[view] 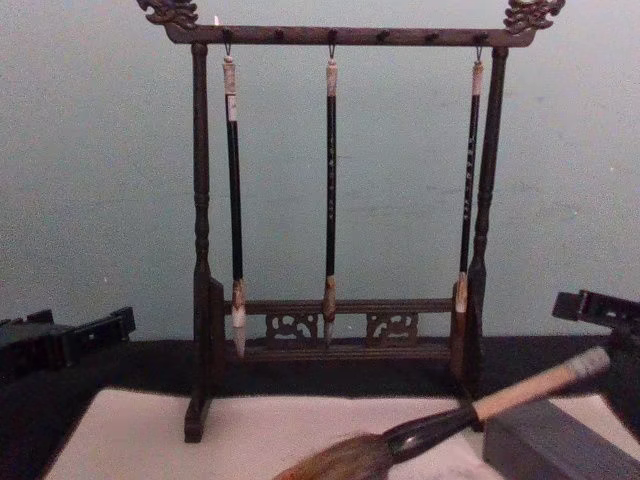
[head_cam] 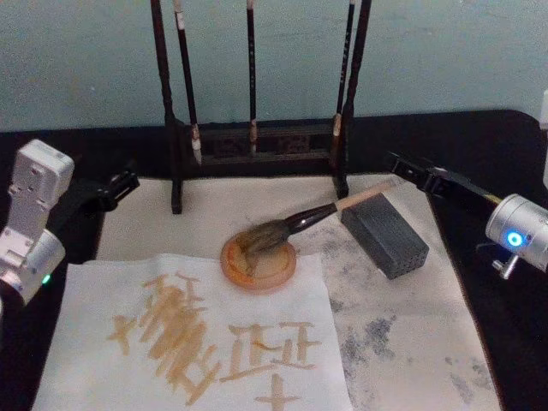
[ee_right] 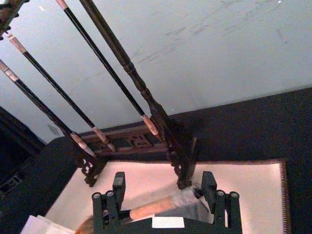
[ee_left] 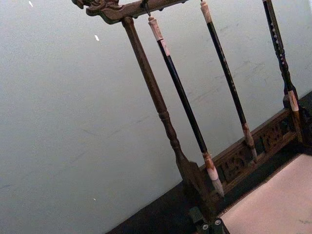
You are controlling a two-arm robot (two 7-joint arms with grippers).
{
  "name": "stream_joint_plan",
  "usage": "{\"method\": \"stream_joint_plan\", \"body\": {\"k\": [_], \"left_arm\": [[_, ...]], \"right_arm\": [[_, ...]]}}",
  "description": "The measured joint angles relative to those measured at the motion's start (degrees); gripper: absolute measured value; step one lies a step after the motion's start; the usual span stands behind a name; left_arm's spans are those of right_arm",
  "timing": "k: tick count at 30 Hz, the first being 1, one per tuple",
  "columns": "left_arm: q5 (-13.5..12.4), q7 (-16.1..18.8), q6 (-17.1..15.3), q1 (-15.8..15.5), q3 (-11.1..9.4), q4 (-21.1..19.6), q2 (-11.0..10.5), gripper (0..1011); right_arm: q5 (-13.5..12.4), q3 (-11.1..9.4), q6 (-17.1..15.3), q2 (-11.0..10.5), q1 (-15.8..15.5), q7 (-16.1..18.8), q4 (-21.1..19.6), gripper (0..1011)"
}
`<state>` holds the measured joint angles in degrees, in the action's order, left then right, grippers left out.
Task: Pick up the brush from the inkstone, write on the paper, then place the brush back to its original position.
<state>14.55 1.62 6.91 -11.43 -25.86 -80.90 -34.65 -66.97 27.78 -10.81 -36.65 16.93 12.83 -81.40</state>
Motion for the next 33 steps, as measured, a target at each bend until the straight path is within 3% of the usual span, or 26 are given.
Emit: {"method": "stream_joint_plan", "body": {"k": [21, 29, 33], "left_arm": [[0.0, 0.0, 0.0, 0.0, 0.0, 0.0, 0.0, 1002], [0.0, 0.0, 0.0, 0.0, 0.0, 0.0, 0.0, 1002], [0.0, 0.0, 0.0, 0.0, 0.0, 0.0, 0.0, 1002]], "right_arm": [[3.4, -3.9, 1.7, -0.9, -4.6, -2.2, -4.0, 1006], [9.3, -4.2, 4.9, -2.6, -7.9, -4.4, -9.9, 1008], [14.1, -3.6, 7.0, -3.7, -9.5, -5.8, -13.3, 1006]]}}
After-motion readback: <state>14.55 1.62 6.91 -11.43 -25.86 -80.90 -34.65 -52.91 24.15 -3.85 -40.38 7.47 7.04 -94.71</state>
